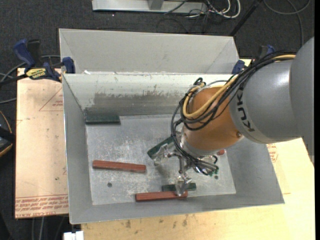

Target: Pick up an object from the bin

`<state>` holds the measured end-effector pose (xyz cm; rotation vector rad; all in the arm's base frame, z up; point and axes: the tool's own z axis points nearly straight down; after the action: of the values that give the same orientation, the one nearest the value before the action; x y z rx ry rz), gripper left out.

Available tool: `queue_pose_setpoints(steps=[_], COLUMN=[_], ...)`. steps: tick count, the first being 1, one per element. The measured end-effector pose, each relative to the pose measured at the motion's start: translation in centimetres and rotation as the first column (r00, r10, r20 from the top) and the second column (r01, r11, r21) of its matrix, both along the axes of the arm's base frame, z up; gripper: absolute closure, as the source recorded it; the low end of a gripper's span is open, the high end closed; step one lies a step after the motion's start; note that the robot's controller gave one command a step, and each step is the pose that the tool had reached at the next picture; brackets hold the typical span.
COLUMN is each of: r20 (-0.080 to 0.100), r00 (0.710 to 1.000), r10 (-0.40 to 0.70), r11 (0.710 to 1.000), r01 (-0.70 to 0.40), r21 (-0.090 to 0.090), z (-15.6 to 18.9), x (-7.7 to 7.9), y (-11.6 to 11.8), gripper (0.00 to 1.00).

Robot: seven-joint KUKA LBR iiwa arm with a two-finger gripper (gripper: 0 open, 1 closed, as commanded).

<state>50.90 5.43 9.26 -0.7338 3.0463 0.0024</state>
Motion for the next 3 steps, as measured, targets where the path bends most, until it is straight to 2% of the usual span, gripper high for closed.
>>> queue_pose_setpoints(steps=[1,2,3], r20=[-0.003,-0.003,-0.005], r00=[1.0,1.0,1.0], r10=[-0.021,-0.021,-0.016], r11=[1.0,1.0,1.0], r01=[0.021,0.021,0.016], r21=[-0.001,-0.001,-0.002], z=[0.0,0.0,11.8], x=[-1.4,-1.4,-0.6], y=[-2.3,-2.3,-2.8], gripper=[1.0,1.0,1.0])
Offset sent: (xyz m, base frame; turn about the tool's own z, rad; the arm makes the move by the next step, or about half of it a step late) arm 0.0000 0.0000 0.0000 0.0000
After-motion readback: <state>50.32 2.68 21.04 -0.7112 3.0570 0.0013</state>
